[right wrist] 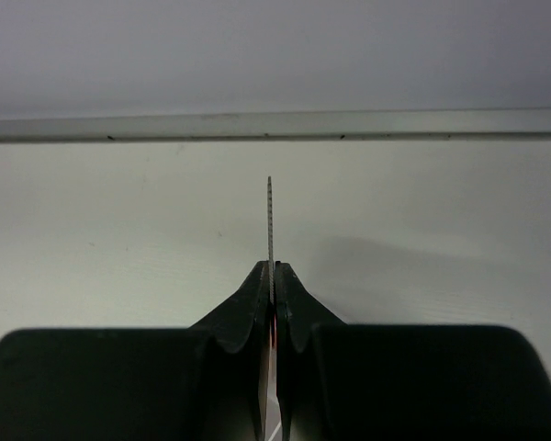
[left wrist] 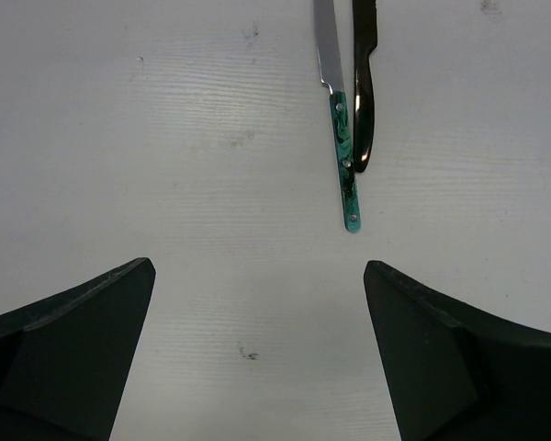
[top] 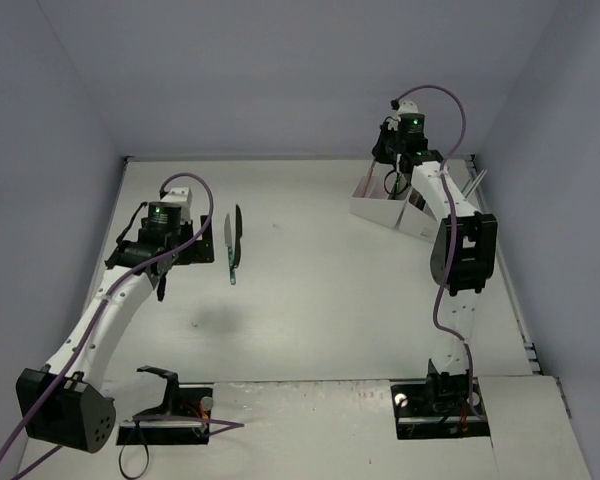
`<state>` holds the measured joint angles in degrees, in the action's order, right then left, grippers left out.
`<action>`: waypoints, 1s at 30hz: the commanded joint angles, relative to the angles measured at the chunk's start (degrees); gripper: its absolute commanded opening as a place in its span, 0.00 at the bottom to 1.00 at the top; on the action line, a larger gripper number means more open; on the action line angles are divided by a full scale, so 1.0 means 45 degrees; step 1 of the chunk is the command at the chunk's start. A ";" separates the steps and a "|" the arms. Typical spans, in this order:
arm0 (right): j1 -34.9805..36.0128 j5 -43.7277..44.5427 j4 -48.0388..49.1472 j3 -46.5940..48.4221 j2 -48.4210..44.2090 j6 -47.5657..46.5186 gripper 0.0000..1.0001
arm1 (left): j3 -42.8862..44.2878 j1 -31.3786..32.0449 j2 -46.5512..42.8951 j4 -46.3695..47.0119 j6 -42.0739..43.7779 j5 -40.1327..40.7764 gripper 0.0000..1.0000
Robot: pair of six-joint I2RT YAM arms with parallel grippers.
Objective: Sort the eating utensils into containers
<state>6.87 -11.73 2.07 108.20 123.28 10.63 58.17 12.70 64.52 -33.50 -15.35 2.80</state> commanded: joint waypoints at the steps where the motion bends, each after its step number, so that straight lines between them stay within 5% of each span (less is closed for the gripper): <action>1: 0.0007 -0.0631 0.0848 0.0023 -0.0331 0.0220 0.00 | 0.0354 -0.0258 -0.0214 0.0454 0.0061 -0.0416 0.97; 5: 0.0061 -0.0733 0.0848 -0.0424 -0.0234 0.0216 0.02 | 0.0328 -0.0323 -0.0106 0.0484 0.0014 -0.0622 0.97; 10: 0.0054 -0.0694 0.0848 -0.0619 -0.0208 0.0185 0.28 | 0.0304 -0.0323 0.0040 0.0471 -0.0017 -0.0622 0.97; 16: 0.0068 -0.0381 0.0848 -0.0959 -0.0625 0.0078 0.35 | 0.0217 -0.0323 0.0038 0.0654 -0.0084 -0.1175 0.97; 30: 0.0275 0.0417 0.0856 -0.4248 -0.5961 -0.0149 0.65 | 0.0053 -0.0012 0.1477 0.0792 -0.2065 -0.1782 0.94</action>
<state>7.29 -11.45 1.98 92.03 109.19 10.21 58.09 11.69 69.44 -32.21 -19.54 -4.64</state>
